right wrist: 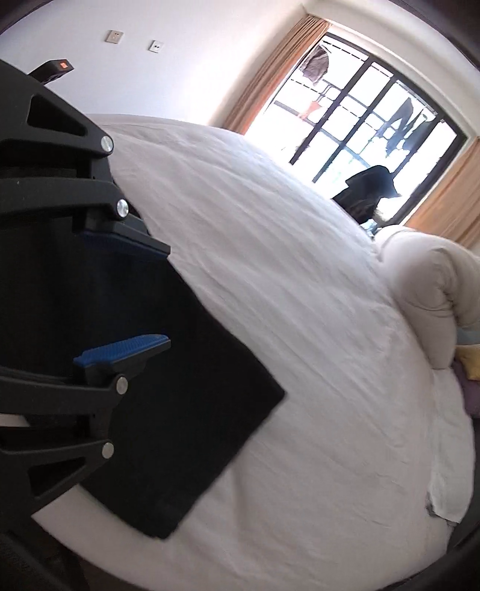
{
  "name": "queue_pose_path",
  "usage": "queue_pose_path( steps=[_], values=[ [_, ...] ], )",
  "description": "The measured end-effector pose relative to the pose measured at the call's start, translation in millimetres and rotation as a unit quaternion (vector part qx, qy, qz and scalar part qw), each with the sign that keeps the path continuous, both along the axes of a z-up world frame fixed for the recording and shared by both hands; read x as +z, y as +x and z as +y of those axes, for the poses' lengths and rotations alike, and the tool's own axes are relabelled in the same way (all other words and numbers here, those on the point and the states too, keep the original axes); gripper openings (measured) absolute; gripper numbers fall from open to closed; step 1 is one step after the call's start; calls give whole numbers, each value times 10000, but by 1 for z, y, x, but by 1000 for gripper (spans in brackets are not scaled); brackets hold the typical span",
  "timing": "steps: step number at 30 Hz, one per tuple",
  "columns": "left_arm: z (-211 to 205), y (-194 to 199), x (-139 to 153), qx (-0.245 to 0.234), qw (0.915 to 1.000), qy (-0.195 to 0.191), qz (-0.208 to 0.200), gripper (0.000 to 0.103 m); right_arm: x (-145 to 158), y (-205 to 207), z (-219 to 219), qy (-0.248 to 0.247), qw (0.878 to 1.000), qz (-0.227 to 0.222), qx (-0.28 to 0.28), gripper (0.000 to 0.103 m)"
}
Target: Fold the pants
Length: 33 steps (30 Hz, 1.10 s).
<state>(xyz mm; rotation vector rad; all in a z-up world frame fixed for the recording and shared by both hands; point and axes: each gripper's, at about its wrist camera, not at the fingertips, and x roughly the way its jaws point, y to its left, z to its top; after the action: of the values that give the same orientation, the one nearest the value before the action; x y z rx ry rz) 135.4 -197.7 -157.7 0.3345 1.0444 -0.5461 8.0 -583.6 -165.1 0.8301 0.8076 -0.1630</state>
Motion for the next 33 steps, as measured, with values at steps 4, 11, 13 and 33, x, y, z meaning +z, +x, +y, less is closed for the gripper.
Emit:
queue_pose_path(
  steps=[4, 11, 13, 33],
  values=[
    [13, 14, 7, 168, 9996, -208, 103, 79, -49, -6, -21, 332, 9943, 818, -598, 20],
    [-23, 46, 29, -710, 9910, -944, 624, 79, -21, -22, -21, -29, 9967, 664, -461, 42],
    [-43, 59, 7, -1024, 9888, -573, 922, 79, -23, -12, -6, 42, 9986, 526, 47, 44],
    [-110, 56, -1, -1139, 9906, -353, 664, 77, -36, -40, -1, -104, 9956, 803, 466, 45]
  ],
)
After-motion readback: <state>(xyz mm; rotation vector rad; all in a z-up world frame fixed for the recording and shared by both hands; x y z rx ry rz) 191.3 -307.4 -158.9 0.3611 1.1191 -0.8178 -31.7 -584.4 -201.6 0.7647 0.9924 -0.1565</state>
